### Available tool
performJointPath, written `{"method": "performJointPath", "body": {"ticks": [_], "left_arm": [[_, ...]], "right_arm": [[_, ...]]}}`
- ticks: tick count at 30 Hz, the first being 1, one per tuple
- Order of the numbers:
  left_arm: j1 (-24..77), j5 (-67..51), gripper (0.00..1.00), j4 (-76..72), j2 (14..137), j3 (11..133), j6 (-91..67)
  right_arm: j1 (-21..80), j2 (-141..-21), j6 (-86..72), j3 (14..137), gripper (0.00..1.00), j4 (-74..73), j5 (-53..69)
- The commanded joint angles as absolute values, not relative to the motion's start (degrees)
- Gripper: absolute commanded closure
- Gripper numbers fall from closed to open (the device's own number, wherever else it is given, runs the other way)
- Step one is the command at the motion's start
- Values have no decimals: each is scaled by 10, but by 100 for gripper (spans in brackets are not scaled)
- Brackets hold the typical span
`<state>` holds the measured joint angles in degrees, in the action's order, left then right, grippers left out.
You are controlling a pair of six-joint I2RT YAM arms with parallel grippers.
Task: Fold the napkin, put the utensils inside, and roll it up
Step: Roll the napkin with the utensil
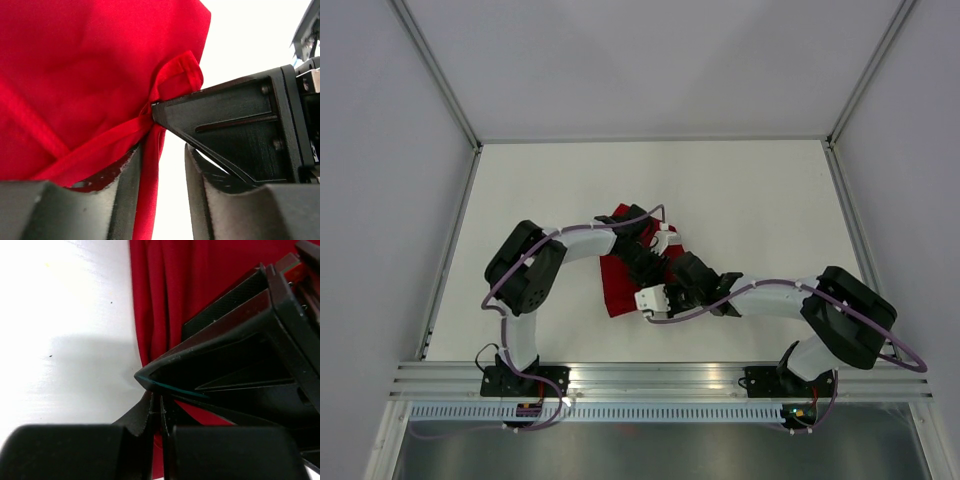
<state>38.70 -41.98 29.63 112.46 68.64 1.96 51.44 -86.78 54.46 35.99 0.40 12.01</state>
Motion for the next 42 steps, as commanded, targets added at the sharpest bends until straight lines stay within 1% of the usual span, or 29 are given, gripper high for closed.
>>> {"method": "performJointPath", "body": {"ticks": [1, 5, 8, 13, 19, 20, 24, 29, 32, 36, 38, 39, 41, 42], "left_arm": [[375, -363, 53, 247, 1093, 668, -15], [355, -350, 50, 220, 1054, 651, -37], [334, -317, 46, 193, 1020, 629, -70], [307, -237, 41, 172, 966, 613, -97], [304, -127, 39, 142, 898, 592, -115], [303, -88, 39, 119, 890, 574, -122], [288, -16, 38, 53, 837, 520, -156], [287, 71, 37, -34, 737, 434, -187], [287, 123, 34, -97, 669, 376, -189], [288, 161, 35, -166, 598, 312, -186], [288, 168, 43, -202, 559, 280, -172], [291, 164, 44, -216, 544, 269, -163], [297, 156, 43, -270, 524, 234, -129], [308, 157, 41, -283, 505, 225, -116]], "right_arm": [[516, -882, 545, 375, 99, -38, 113], [516, -892, 544, 387, 100, -55, 112], [516, -896, 543, 392, 100, -61, 113], [512, -907, 543, 409, 100, -81, 123], [483, -927, 527, 461, 99, -130, 171], [479, -930, 524, 468, 100, -135, 186], [452, -947, 518, 495, 100, -163, 217], [427, -962, 517, 534, 100, -214, 257], [411, -979, 519, 565, 100, -252, 287], [389, -1009, 525, 598, 100, -293, 318], [383, -1019, 528, 613, 99, -315, 333], [378, -1028, 528, 625, 100, -321, 340], [373, -1040, 526, 638, 99, -338, 349], [370, -1055, 533, 656, 99, -363, 353]]}}
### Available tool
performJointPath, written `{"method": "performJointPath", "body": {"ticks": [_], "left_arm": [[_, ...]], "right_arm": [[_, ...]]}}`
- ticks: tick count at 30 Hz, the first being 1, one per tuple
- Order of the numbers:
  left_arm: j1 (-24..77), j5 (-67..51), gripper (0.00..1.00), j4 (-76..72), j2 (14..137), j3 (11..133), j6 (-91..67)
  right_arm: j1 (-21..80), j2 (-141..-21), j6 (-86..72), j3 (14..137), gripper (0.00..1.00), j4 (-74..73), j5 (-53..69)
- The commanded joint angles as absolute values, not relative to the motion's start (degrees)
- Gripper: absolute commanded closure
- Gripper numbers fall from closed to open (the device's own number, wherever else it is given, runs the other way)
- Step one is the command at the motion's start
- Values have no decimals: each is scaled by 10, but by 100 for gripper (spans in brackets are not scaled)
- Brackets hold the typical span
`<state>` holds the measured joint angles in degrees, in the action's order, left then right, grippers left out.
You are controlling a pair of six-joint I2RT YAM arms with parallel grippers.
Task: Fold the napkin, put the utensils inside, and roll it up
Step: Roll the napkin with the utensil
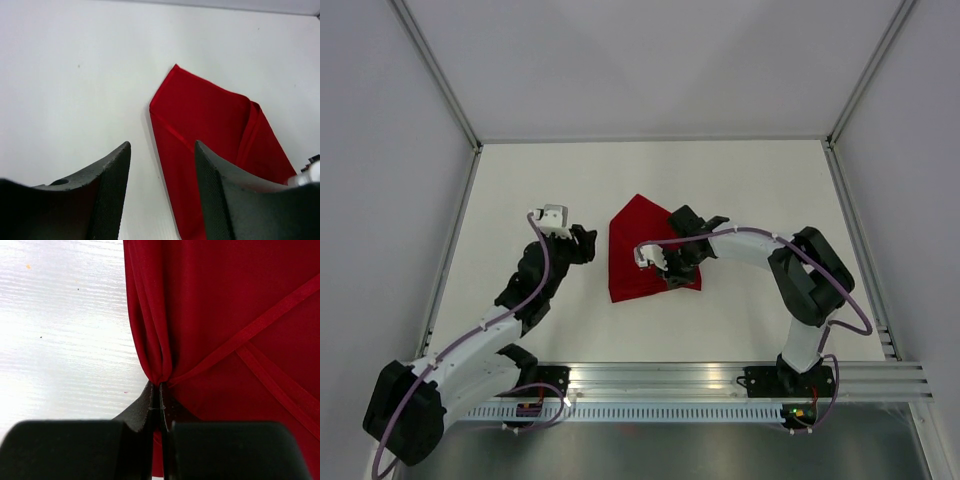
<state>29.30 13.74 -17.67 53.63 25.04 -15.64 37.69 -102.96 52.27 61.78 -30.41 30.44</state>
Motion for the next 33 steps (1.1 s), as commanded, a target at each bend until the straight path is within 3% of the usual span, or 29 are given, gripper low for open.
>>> {"method": "performJointPath", "body": {"ticks": [1, 6, 13, 33], "left_arm": [[313, 160, 39, -294, 498, 216, -90], [364, 171, 32, -326, 483, 200, -15], [480, 194, 30, -368, 539, 190, 168], [639, 198, 28, -272, 685, 234, 267]], "right_arm": [[367, -1063, 534, 665, 99, -373, 357], [352, -1109, 538, 718, 100, -425, 384], [337, -1150, 530, 762, 100, -459, 402], [321, -1187, 510, 801, 99, -480, 412]]}}
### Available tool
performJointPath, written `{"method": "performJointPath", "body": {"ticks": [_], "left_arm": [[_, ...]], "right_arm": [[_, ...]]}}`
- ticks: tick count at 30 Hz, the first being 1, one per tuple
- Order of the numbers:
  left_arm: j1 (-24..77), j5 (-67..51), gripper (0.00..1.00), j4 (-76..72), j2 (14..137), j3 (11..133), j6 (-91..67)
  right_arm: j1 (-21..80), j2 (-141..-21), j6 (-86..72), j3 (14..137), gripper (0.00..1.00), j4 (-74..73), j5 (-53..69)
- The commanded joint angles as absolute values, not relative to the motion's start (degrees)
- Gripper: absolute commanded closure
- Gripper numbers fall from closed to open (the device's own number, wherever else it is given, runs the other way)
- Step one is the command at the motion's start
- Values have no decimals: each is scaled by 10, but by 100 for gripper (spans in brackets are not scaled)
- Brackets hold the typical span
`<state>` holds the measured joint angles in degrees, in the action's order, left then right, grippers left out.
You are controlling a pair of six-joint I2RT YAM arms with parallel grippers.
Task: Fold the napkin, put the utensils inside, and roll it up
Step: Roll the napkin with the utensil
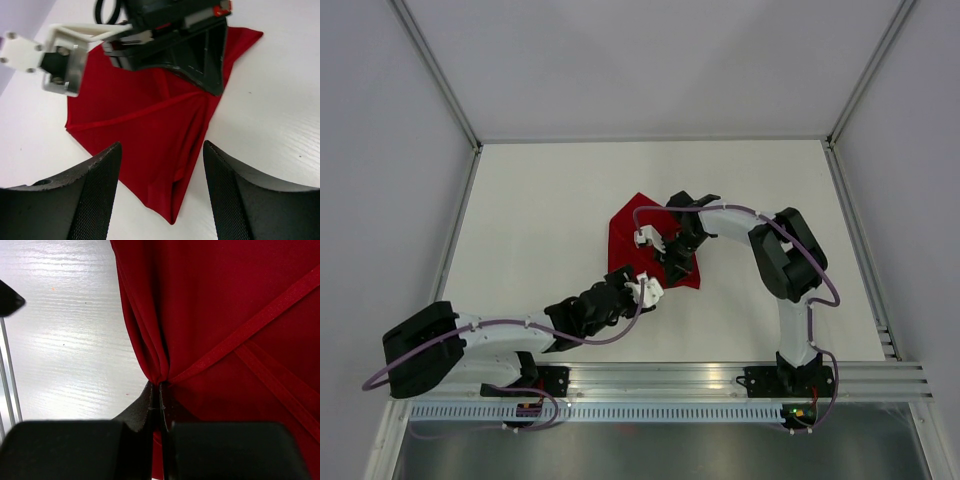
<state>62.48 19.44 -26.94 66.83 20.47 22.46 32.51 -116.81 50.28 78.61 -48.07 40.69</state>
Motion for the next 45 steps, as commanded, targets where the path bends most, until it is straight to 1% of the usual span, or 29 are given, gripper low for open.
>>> {"method": "performJointPath", "body": {"ticks": [1, 8, 13, 19, 25, 31, 32, 33, 39, 40, 42, 44, 45], "left_arm": [[642, 187, 28, -272, 704, 237, 272], [658, 165, 29, -291, 800, 265, 323], [658, 149, 29, -311, 841, 276, 344], [647, 150, 27, -372, 891, 274, 363], [621, 134, 28, -364, 921, 296, 367], [600, 84, 36, -288, 934, 340, 381], [599, 81, 41, -260, 937, 353, 386], [599, 75, 44, -246, 940, 360, 389], [592, 49, 52, -160, 955, 397, 402], [592, 47, 57, -153, 956, 405, 402], [592, 42, 60, -138, 962, 410, 404], [590, 42, 66, -130, 964, 416, 406], [588, 40, 66, -127, 965, 417, 407]], "right_arm": [[320, -1187, 510, 802, 99, -482, 412], [314, -1195, 505, 809, 100, -485, 415], [308, -1201, 507, 816, 99, -494, 416], [302, -1203, 508, 816, 100, -497, 417], [298, -1208, 514, 819, 99, -508, 422], [293, -1212, 515, 826, 100, -512, 425], [293, -1213, 515, 827, 100, -512, 426], [292, -1214, 515, 827, 100, -513, 427], [288, -1218, 518, 832, 100, -519, 432], [287, -1220, 518, 836, 100, -522, 433], [285, -1223, 518, 838, 99, -525, 437], [283, -1225, 517, 842, 100, -527, 440], [282, -1226, 518, 843, 99, -528, 440]]}}
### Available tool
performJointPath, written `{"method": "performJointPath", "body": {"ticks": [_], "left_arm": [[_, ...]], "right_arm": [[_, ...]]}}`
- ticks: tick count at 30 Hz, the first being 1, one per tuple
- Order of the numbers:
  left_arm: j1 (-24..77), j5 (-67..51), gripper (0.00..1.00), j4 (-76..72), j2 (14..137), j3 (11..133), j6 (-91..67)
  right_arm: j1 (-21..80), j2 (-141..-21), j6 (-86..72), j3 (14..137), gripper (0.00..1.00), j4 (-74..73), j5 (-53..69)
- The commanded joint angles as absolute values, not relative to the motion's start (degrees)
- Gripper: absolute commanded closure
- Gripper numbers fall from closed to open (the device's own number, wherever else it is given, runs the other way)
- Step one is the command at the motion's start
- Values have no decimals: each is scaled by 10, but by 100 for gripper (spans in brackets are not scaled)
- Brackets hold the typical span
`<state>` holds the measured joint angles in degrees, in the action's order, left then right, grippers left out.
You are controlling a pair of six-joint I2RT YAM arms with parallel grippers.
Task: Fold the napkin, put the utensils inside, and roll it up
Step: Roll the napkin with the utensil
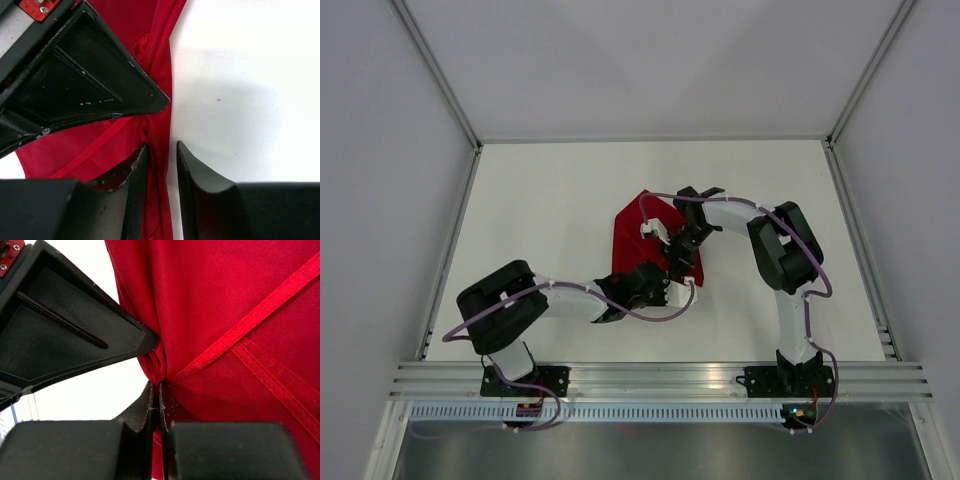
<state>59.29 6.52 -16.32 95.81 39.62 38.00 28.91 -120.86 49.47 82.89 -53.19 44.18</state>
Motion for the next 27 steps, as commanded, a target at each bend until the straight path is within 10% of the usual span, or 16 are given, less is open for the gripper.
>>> {"method": "performJointPath", "body": {"ticks": [1, 18, 27], "left_arm": [[587, 39, 66, -121, 965, 420, 407], [571, 8, 98, -38, 983, 473, 376], [557, -52, 98, 50, 989, 530, 326]], "right_arm": [[281, -1226, 518, 844, 100, -529, 440], [273, -1222, 510, 836, 100, -534, 459], [241, -1178, 473, 830, 56, -523, 493]]}}
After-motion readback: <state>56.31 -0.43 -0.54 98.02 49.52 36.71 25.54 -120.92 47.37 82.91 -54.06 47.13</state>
